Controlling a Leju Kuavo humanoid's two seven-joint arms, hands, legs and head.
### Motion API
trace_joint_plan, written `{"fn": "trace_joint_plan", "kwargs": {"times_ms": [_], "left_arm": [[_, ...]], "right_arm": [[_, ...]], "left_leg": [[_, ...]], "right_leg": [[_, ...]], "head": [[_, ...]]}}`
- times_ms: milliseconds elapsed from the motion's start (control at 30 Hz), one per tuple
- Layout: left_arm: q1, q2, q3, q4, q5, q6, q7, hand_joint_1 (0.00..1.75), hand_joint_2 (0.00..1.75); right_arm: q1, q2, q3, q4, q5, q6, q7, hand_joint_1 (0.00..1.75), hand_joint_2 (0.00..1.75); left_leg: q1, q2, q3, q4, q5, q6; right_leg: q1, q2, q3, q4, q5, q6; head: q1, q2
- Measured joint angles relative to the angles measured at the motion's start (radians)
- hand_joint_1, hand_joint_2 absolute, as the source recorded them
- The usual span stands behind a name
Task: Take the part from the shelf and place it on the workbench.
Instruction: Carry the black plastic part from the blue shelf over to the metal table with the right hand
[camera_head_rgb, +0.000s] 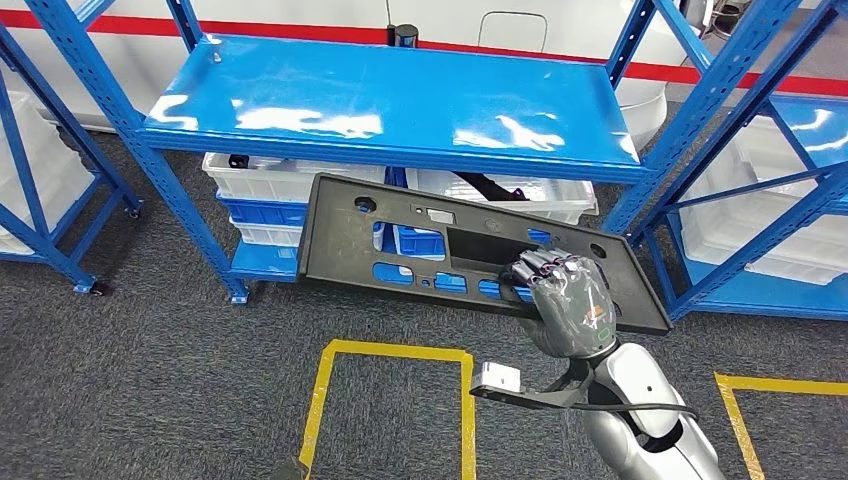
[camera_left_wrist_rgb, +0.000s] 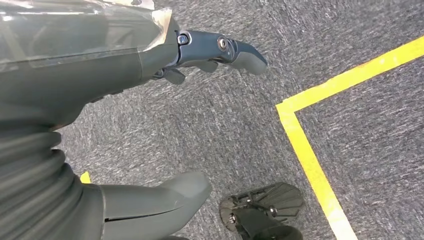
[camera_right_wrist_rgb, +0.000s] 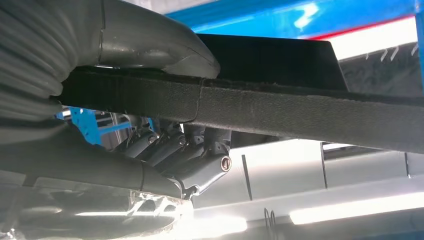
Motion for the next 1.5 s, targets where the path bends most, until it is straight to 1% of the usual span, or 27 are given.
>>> {"fn": "trace_joint_plan", "kwargs": {"times_ms": [67, 300, 400, 433, 467, 500, 533, 567, 633, 700, 767, 800, 833, 867, 900, 967, 1000, 1033, 1100, 1167, 1233, 1300, 1333, 1367, 1400, 1467, 1500], "left_arm": [[0.000, -0.001, 0.000, 0.000, 0.001, 0.000, -0.001, 0.00, 1.75], [0.000, -0.001, 0.000, 0.000, 0.001, 0.000, -0.001, 0.00, 1.75], [-0.001, -0.003, 0.001, 0.000, 0.004, 0.000, -0.002, 0.00, 1.75], [0.000, -0.004, 0.002, 0.000, 0.006, 0.001, -0.004, 0.00, 1.75], [0.002, -0.004, 0.005, 0.000, 0.008, 0.002, -0.005, 0.00, 1.75], [0.003, -0.001, 0.009, 0.000, 0.009, 0.002, -0.007, 0.00, 1.75], [0.004, 0.001, 0.012, 0.000, 0.010, 0.002, -0.008, 0.00, 1.75], [0.004, 0.004, 0.015, 0.000, 0.011, 0.001, -0.008, 0.00, 1.75], [0.003, 0.002, 0.017, 0.000, 0.011, 0.004, -0.014, 0.00, 1.75], [0.001, 0.001, 0.017, 0.000, 0.011, 0.011, -0.029, 0.00, 1.75], [-0.001, 0.000, 0.017, -0.001, 0.013, 0.018, -0.041, 0.00, 1.75], [-0.001, 0.001, 0.017, -0.001, 0.014, 0.020, -0.044, 0.00, 1.75], [-0.001, 0.001, 0.017, -0.001, 0.016, 0.022, -0.045, 0.00, 1.75], [-0.001, 0.001, 0.017, -0.001, 0.018, 0.023, -0.046, 0.00, 1.75], [-0.001, 0.001, 0.017, -0.001, 0.019, 0.025, -0.046, 0.00, 1.75], [-0.001, -0.003, 0.017, 0.000, 0.019, 0.032, -0.046, 0.00, 1.75], [-0.002, -0.007, 0.017, 0.000, 0.020, 0.036, -0.046, 0.00, 1.75], [-0.003, -0.011, 0.017, -0.001, 0.020, 0.039, -0.046, 0.00, 1.75], [-0.004, -0.017, 0.017, -0.001, 0.021, 0.041, -0.047, 0.00, 1.75], [-0.003, -0.018, 0.017, 0.000, 0.021, 0.042, -0.047, 0.00, 1.75], [-0.002, -0.014, 0.017, 0.000, 0.022, 0.043, -0.046, 0.00, 1.75], [-0.001, -0.008, 0.017, 0.000, 0.022, 0.043, -0.045, 0.00, 1.75], [0.000, -0.005, 0.017, 0.000, 0.022, 0.043, -0.044, 0.00, 1.75], [0.001, -0.003, 0.017, 0.000, 0.022, 0.043, -0.044, 0.00, 1.75], [0.001, -0.001, 0.017, 0.000, 0.022, 0.043, -0.043, 0.00, 1.75], [0.001, 0.001, 0.017, 0.000, 0.023, 0.043, -0.043, 0.00, 1.75], [0.001, 0.001, 0.018, 0.000, 0.023, 0.043, -0.043, 0.00, 1.75]], "right_arm": [[-0.006, 0.000, 0.000, 0.001, -0.002, 0.000, -0.001, 1.50, 1.75], [-0.007, 0.000, 0.000, 0.001, -0.002, 0.000, -0.002, 1.50, 1.75], [-0.016, 0.002, 0.001, 0.004, -0.008, 0.000, -0.006, 1.50, 1.75], [-0.020, 0.003, 0.003, 0.009, -0.011, 0.000, -0.010, 1.50, 1.75], [-0.025, 0.007, 0.004, 0.018, -0.014, 0.000, -0.013, 1.50, 1.75], [-0.030, 0.016, 0.009, 0.033, -0.015, 0.000, -0.014, 1.50, 1.75], [-0.039, 0.028, 0.014, 0.051, -0.016, 0.002, -0.014, 1.50, 1.75], [-0.047, 0.039, 0.019, 0.067, -0.015, 0.003, -0.012, 1.50, 1.75], [-0.059, 0.050, 0.024, 0.085, -0.016, 0.005, -0.010, 1.50, 1.75], [-0.068, 0.052, 0.024, 0.091, -0.021, 0.005, -0.011, 1.50, 1.75], [-0.075, 0.054, 0.025, 0.097, -0.024, 0.005, -0.012, 1.50, 1.75], [-0.077, 0.055, 0.026, 0.100, -0.024, 0.005, -0.012, 1.50, 1.75], [-0.077, 0.055, 0.027, 0.103, -0.025, 0.005, -0.012, 1.50, 1.75], [-0.077, 0.056, 0.028, 0.106, -0.025, 0.005, -0.012, 1.50, 1.75], [-0.078, 0.056, 0.029, 0.109, -0.025, 0.005, -0.012, 1.50, 1.75], [-0.086, 0.059, 0.029, 0.112, -0.025, 0.004, -0.013, 1.50, 1.75], [-0.093, 0.061, 0.028, 0.112, -0.025, 0.003, -0.014, 1.50, 1.75], [-0.101, 0.063, 0.028, 0.113, -0.026, 0.002, -0.015, 1.50, 1.75], [-0.110, 0.068, 0.029, 0.114, -0.028, 0.000, -0.018, 1.50, 1.75], [-0.112, 0.073, 0.030, 0.117, -0.032, -0.003, -0.023, 1.50, 1.75], [-0.115, 0.080, 0.030, 0.120, -0.039, -0.007, -0.025, 1.50, 1.75], [-0.115, 0.087, 0.032, 0.125, -0.044, -0.008, -0.028, 1.50, 1.75], [-0.113, 0.090, 0.034, 0.128, -0.046, -0.008, -0.029, 1.50, 1.75], [-0.110, 0.092, 0.036, 0.131, -0.046, -0.008, -0.030, 1.50, 1.75], [-0.109, 0.094, 0.038, 0.133, -0.047, -0.008, -0.031, 1.50, 1.75], [-0.108, 0.095, 0.039, 0.136, -0.048, -0.008, -0.031, 1.50, 1.75], [-0.108, 0.096, 0.039, 0.137, -0.048, -0.008, -0.031, 1.50, 1.75]], "left_leg": [[0.000, 0.000, -0.002, -0.003, 0.006, -0.006], [0.001, 0.000, -0.003, -0.003, 0.007, -0.007], [0.004, 0.003, -0.006, -0.012, 0.020, -0.016], [0.005, 0.005, -0.007, -0.018, 0.026, -0.023], [0.001, 0.006, -0.024, 0.018, -0.004, -0.025], [-0.005, 0.004, -0.038, 0.080, -0.049, -0.025], [-0.012, 0.001, -0.018, 0.089, -0.077, -0.017], [-0.020, -0.003, 0.003, 0.100, -0.106, -0.007], [-0.023, -0.007, 0.071, 0.015, -0.080, 0.014], [-0.022, -0.007, 0.064, 0.014, -0.072, 0.026], [-0.022, -0.006, 0.053, 0.014, -0.064, 0.033], [-0.022, -0.005, 0.047, 0.014, -0.061, 0.034], [-0.022, -0.005, 0.043, 0.014, -0.057, 0.034], [-0.023, -0.005, 0.041, 0.013, -0.054, 0.033], [-0.026, -0.005, 0.039, 0.012, -0.051, 0.033], [-0.029, -0.005, 0.040, 0.006, -0.042, 0.031], [-0.028, -0.004, 0.038, 0.003, -0.037, 0.028], [-0.025, -0.003, 0.036, 0.000, -0.032, 0.023], [-0.022, -0.002, 0.034, -0.006, -0.023, 0.011], [-0.025, -0.001, 0.029, 0.004, -0.030, 0.005], [-0.028, -0.001, -0.007, 0.082, -0.083, 0.002], [-0.028, -0.002, -0.064, 0.210, -0.151, -0.007], [-0.028, -0.002, -0.082, 0.252, -0.166, -0.013], [-0.026, -0.001, -0.082, 0.260, -0.162, -0.019], [-0.022, 0.000, -0.061, 0.228, -0.141, -0.025], [-0.012, 0.000, 0.009, 0.109, -0.093, -0.039], [-0.009, -0.002, 0.034, 0.062, -0.079, -0.039]], "right_leg": [[0.002, 0.000, 0.016, -0.027, 0.001, -0.002], [0.003, 0.000, 0.014, -0.027, 0.001, -0.002], [0.010, 0.002, 0.003, -0.019, 0.008, -0.002], [0.004, 0.001, 0.001, -0.023, 0.022, -0.006], [0.003, 0.000, -0.009, -0.027, 0.040, -0.015], [0.004, -0.003, -0.031, -0.027, 0.063, -0.025], [0.010, -0.004, -0.061, -0.019, 0.089, -0.030], [0.023, -0.005, -0.094, -0.002, 0.104, -0.032], [0.031, -0.003, -0.136, 0.030, 0.113, -0.021], [0.022, -0.001, -0.171, 0.098, 0.074, -0.015], [0.013, 0.000, -0.232, 0.245, 0.007, -0.009], [0.010, 0.000, -0.257, 0.311, -0.018, -0.005], [0.009, 0.000, -0.267, 0.347, -0.032, -0.002], [0.008, 0.000, -0.254, 0.339, -0.029, 0.001], [0.011, 0.001, -0.219, 0.286, -0.013, 0.000], [0.026, 0.002, -0.118, 0.119, 0.029, -0.020], [0.034, 0.003, -0.078, 0.052, 0.044, -0.032], [0.041, 0.004, -0.057, 0.014, 0.051, -0.041], [0.047, 0.006, -0.051, -0.006, 0.058, -0.046], [0.029, 0.003, -0.040, -0.032, 0.077, -0.049], [0.010, -0.002, -0.034, -0.047, 0.093, -0.054], [0.014, -0.004, -0.045, -0.038, 0.095, -0.058], [0.015, -0.004, -0.051, -0.032, 0.095, -0.058], [0.015, -0.003, -0.056, -0.026, 0.094, -0.057], [0.013, -0.003, -0.062, -0.019, 0.093, -0.056], [0.013, -0.001, -0.075, 0.003, 0.086, -0.046], [0.017, 0.000, -0.084, 0.017, 0.081, -0.040]], "head": [[0.000, 0.000], [0.000, 0.000], [0.000, 0.000], [-0.002, 0.000], [-0.005, 0.000], [-0.007, 0.000], [-0.008, 0.000], [-0.007, 0.000], [-0.004, 0.000], [-0.003, 0.000], [-0.001, 0.000], [-0.002, 0.000], [-0.002, 0.000], [-0.002, 0.000], [-0.002, 0.000], [-0.004, 0.000], [-0.005, 0.000], [-0.006, 0.000], [-0.003, 0.000], [-0.003, 0.000], [-0.007, 0.000], [-0.008, 0.000], [-0.008, 0.000], [-0.008, 0.000], [-0.008, 0.000], [-0.009, 0.000], [-0.010, 0.000]]}}
